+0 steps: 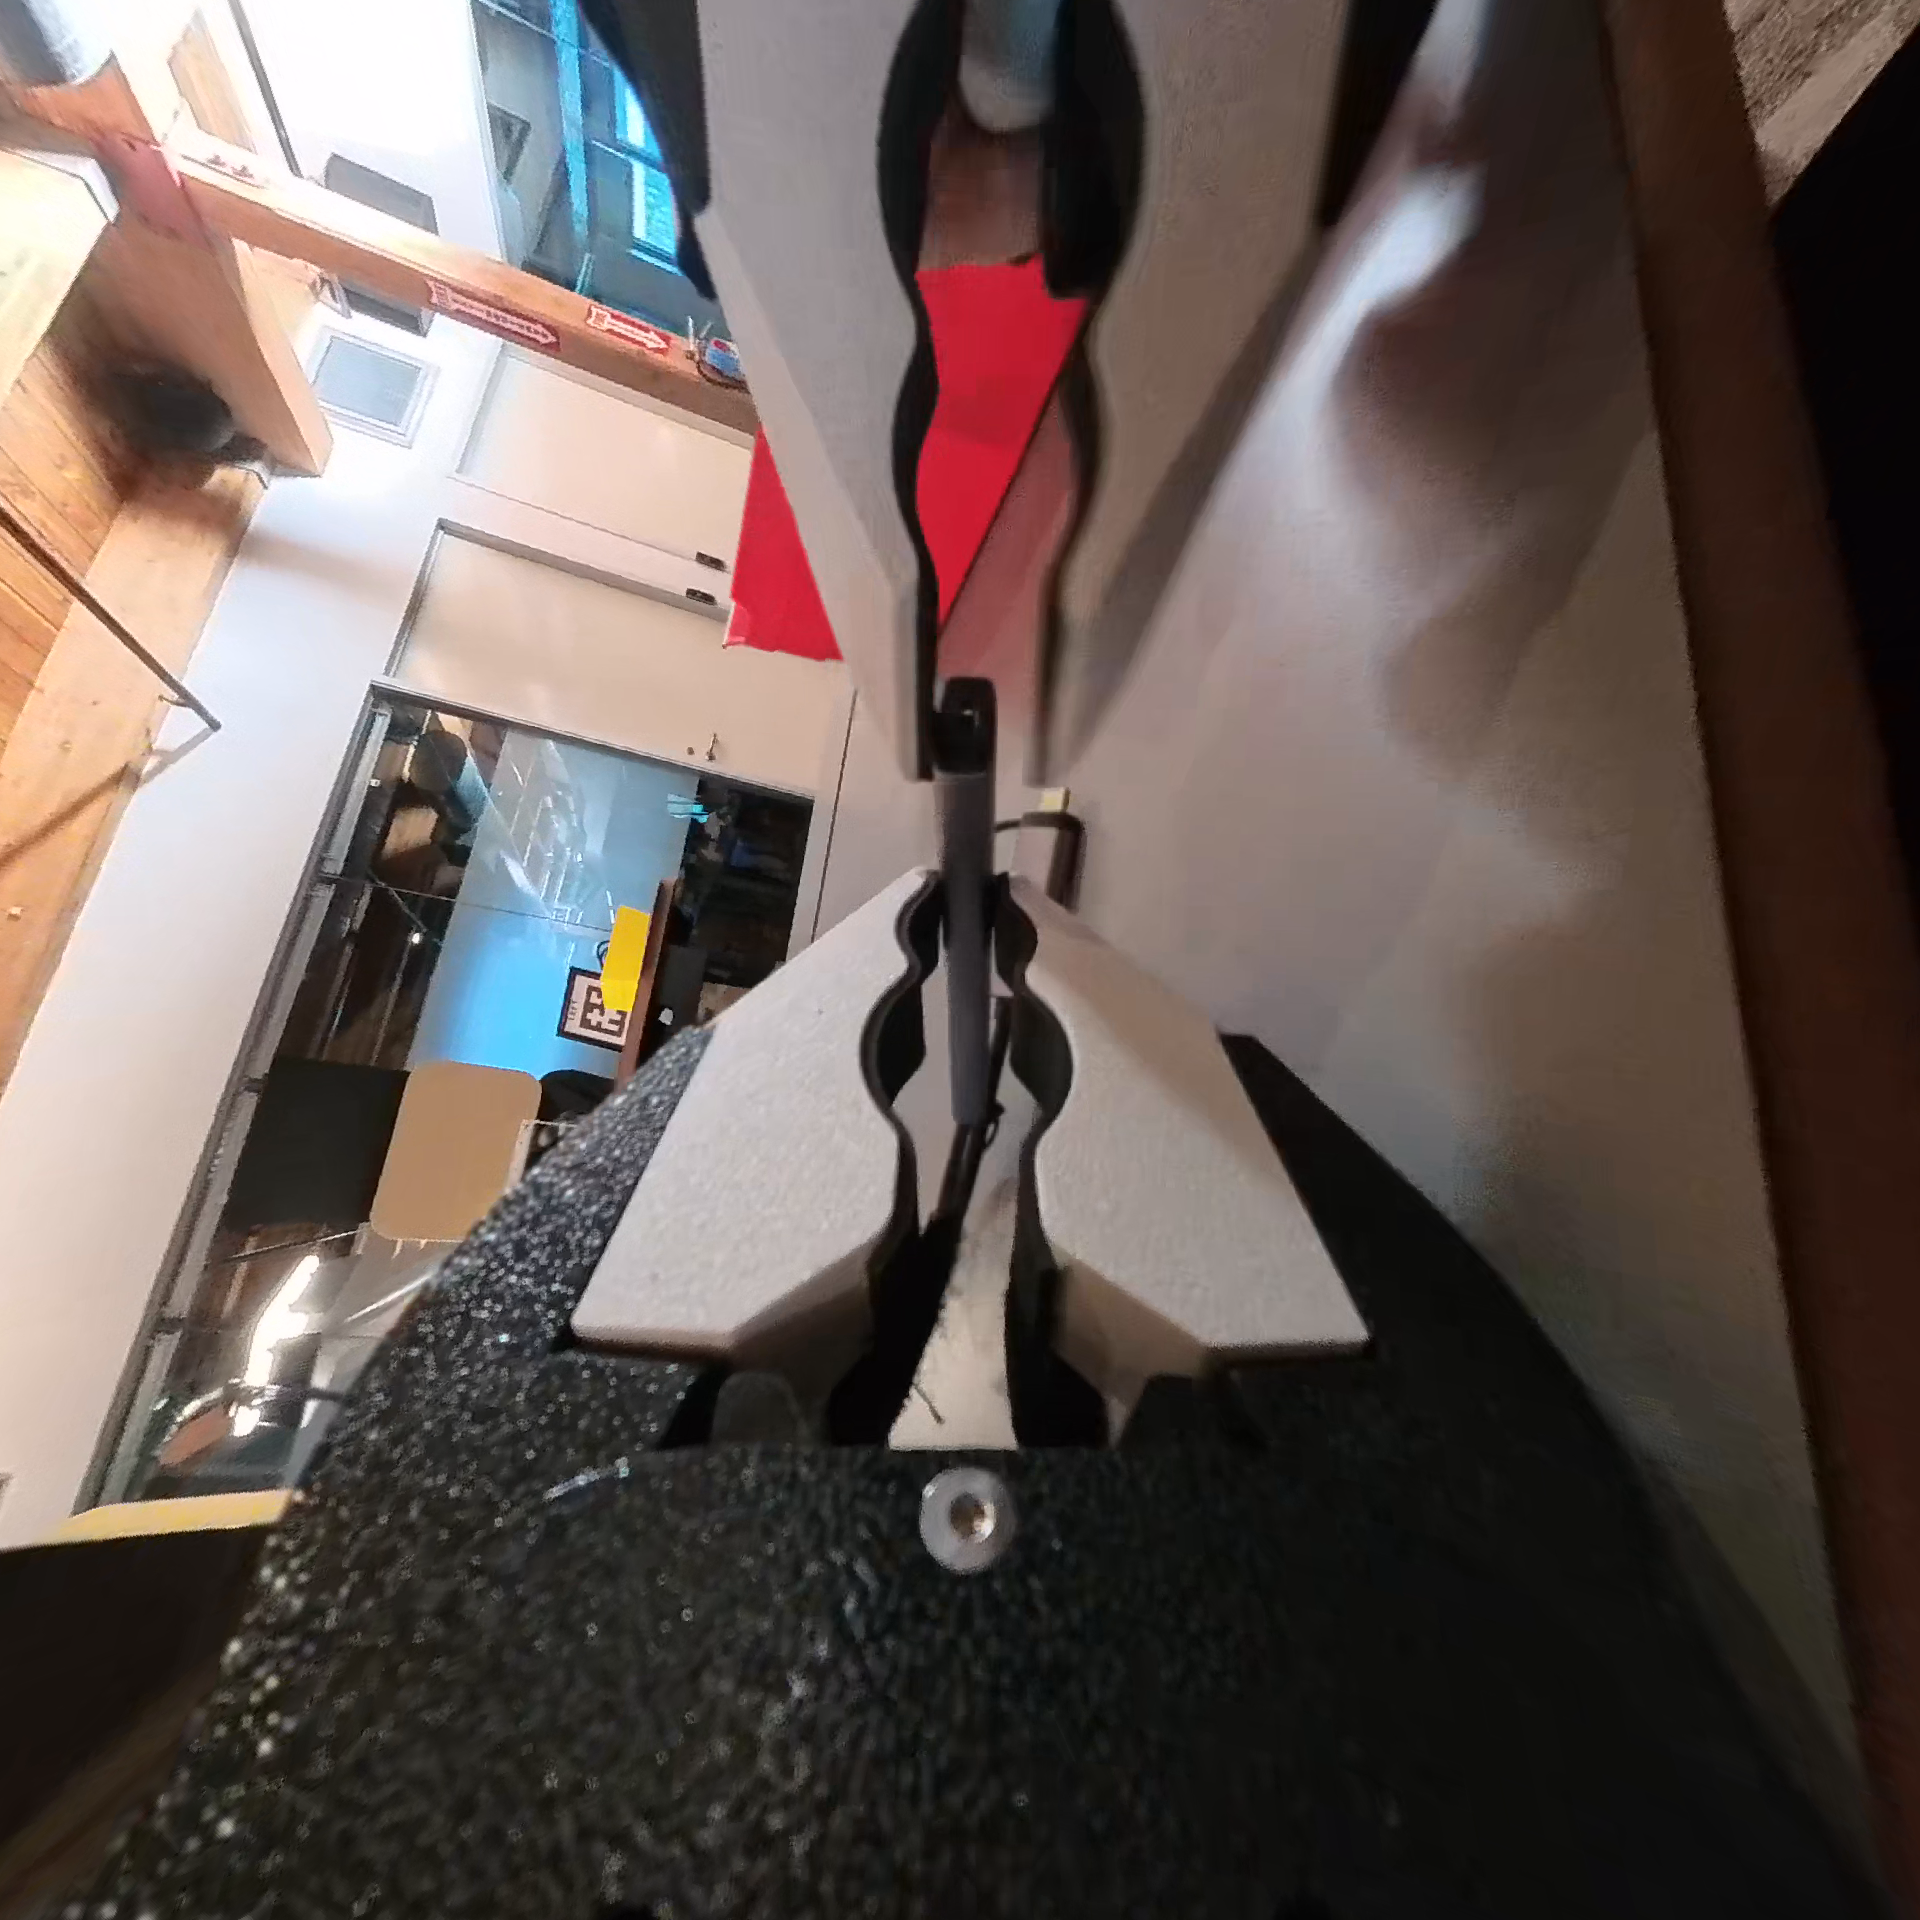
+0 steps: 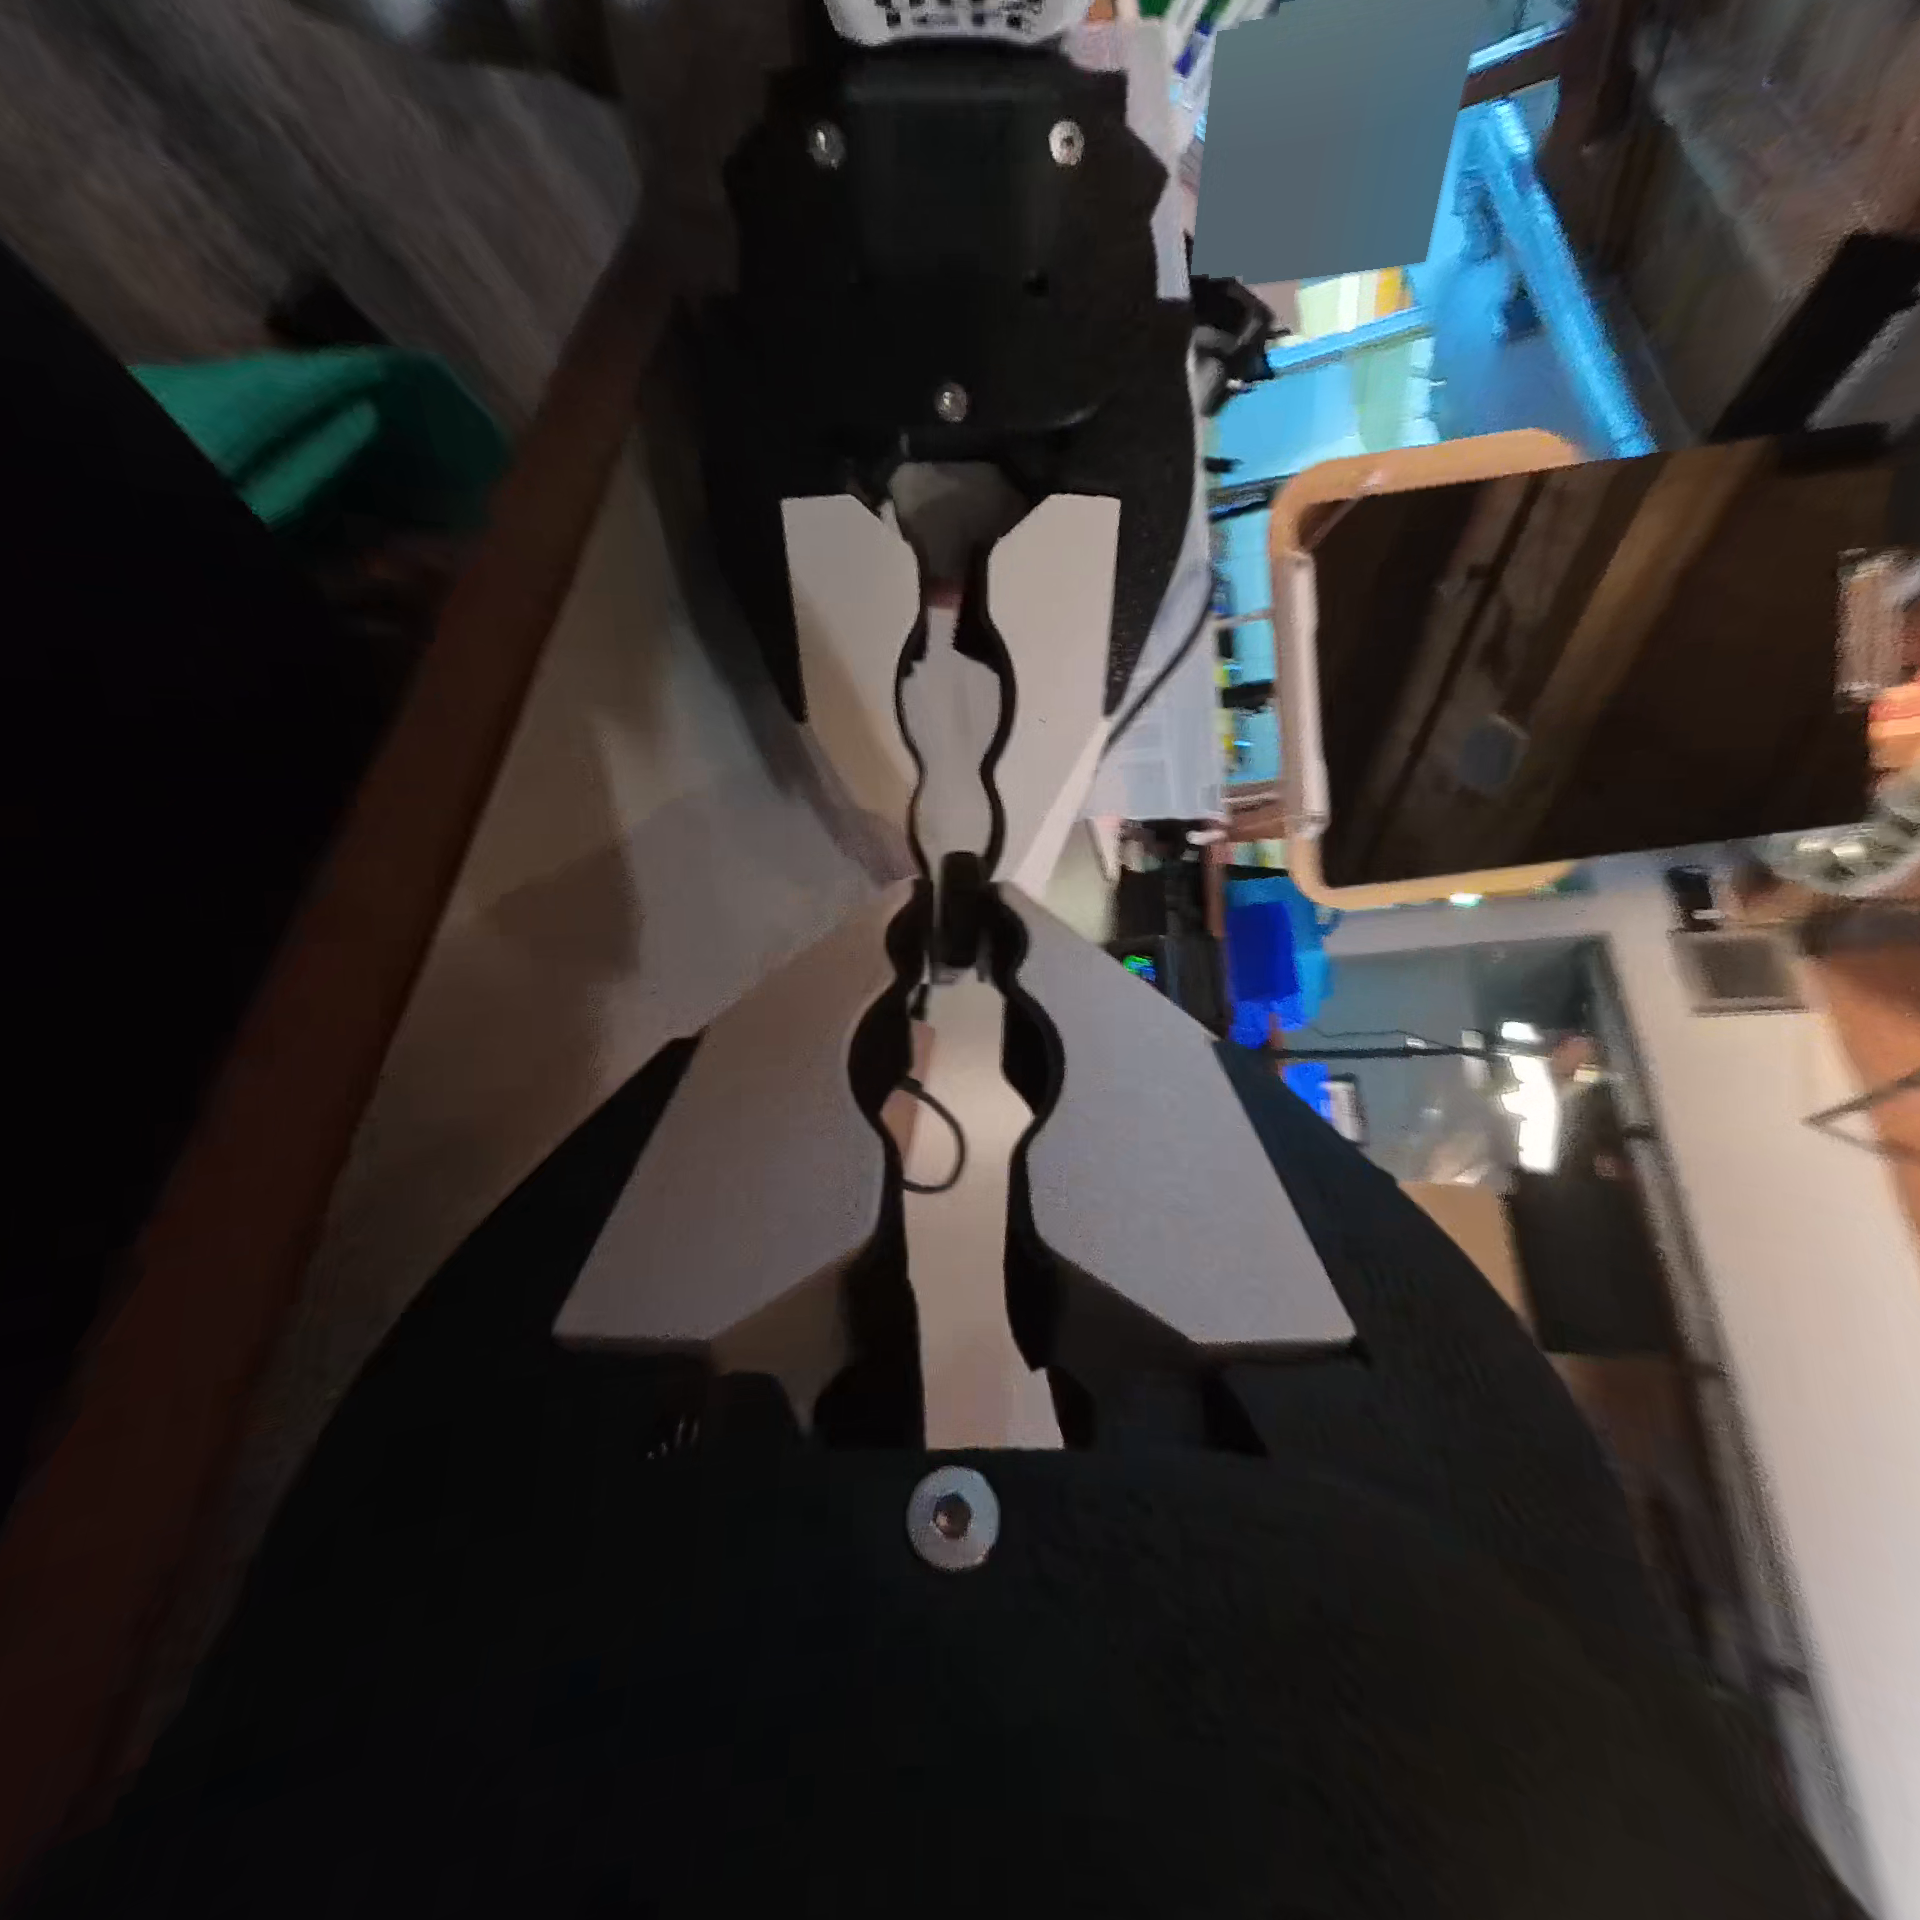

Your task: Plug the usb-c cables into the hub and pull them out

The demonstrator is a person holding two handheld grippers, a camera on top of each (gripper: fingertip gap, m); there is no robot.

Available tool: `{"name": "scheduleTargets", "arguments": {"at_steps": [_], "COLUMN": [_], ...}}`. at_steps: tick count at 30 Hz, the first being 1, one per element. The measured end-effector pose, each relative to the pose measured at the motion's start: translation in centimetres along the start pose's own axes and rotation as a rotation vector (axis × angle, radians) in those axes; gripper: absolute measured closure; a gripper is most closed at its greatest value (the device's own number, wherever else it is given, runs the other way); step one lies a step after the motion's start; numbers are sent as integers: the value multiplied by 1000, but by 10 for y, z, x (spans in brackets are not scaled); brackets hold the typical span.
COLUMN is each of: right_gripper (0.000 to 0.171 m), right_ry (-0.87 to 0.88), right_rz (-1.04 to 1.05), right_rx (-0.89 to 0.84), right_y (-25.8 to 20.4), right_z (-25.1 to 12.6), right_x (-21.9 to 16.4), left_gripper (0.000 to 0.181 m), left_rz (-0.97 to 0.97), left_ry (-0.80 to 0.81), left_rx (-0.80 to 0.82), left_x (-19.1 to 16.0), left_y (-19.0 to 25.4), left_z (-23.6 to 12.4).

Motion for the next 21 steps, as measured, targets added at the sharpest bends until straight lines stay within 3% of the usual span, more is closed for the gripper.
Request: {"name": "scheduleTargets", "arguments": {"at_steps": [5, 9, 15, 21], "right_gripper": [164, 164, 165, 164], "right_ry": [-66, -117, -263, -537], "right_rz": [-74, -36, 84, 285], "right_rx": [-61, -237, -552, -610], "right_y": [11, 62, 155, 171], "right_z": [-4, -27, -106, -164], "right_x": [-8, -22, -73, -164], "left_gripper": [131, 96, 107, 114], "left_rz": [-62, -199, -224, -200], "left_ry": [15, -4, 7, -8], "left_rx": [153, 254, 309, 282], "left_x": [0, -9, -12, -13], "left_y": [-21, -42, -50, -46], "left_z": [-5, -9, -14, -11]}}
Point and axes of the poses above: each gripper's, where its closed fingertips meet, z out along the fingers, x out of its top, y = z × x across the jaws, the point moved 4 cm from there along -z, back along the fingers, and after that the axes turned 1 degree about -x, right-handed, at the moved point
